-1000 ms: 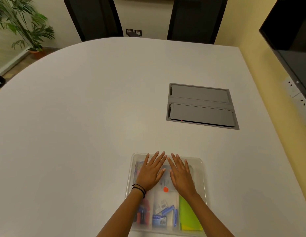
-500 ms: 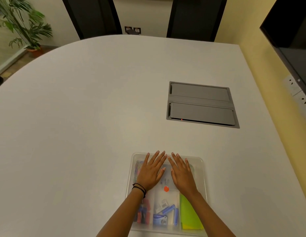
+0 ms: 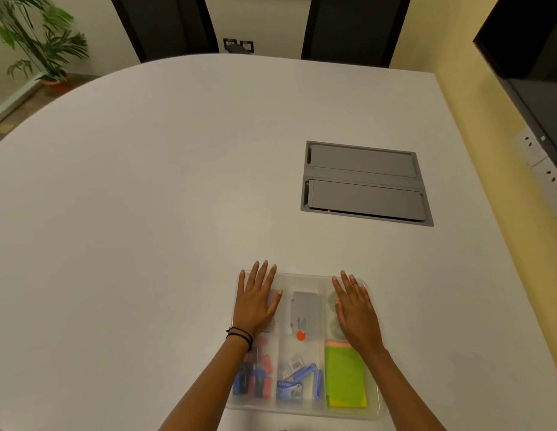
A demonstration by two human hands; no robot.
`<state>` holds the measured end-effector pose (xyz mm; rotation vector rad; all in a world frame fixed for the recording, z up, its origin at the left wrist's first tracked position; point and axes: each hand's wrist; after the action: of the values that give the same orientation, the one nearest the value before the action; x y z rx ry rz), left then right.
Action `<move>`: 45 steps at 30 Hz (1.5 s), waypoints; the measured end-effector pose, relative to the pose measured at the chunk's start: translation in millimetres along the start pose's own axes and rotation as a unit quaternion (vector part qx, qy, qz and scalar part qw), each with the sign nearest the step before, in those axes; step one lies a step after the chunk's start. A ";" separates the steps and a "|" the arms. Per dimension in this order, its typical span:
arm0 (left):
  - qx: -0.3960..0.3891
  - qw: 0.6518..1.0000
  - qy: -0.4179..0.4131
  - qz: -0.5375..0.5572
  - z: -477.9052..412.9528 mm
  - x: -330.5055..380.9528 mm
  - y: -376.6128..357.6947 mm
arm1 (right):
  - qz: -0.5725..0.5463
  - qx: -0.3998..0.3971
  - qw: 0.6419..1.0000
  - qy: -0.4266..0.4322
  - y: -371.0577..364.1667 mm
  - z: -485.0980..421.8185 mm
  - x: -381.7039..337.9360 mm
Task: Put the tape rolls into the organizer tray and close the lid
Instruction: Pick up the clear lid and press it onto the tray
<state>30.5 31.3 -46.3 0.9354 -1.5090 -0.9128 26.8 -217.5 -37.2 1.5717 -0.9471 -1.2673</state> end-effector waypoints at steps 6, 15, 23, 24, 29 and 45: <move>-0.008 1.000 0.002 0.013 -2.5 0.5 -2.1 | -0.018 -0.005 1.000 0.001 -1.9 -1.3 3.0; -0.027 0.999 -0.007 0.015 -1.1 -0.9 1.7 | 0.013 -0.005 1.000 0.005 -2.8 0.7 1.6; -0.043 0.999 -0.024 -0.004 7.5 2.3 9.9 | 0.011 -0.016 1.000 0.001 0.2 1.9 1.6; -0.036 0.999 -0.013 -0.010 12.7 1.5 11.8 | 0.011 -0.021 1.000 0.001 0.9 1.4 1.3; -0.017 0.999 0.046 -0.010 49.1 -6.6 13.7 | -0.013 -0.017 0.999 -0.035 5.5 14.1 -4.9; 0.000 0.997 0.081 -0.003 110.6 -0.5 12.4 | 0.052 -0.011 0.996 -0.068 1.9 124.6 -29.2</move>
<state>-80.1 43.5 -48.1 0.9905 -1.3690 -0.8203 -101.1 -211.8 -37.8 1.4151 -1.0828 -1.3182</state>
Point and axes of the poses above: each hand's wrist, its own z-axis away from the middle knuckle, its own y-axis out of the back of the hand, x = y × z, and after that the axes turned 8 degrees about x, right-handed
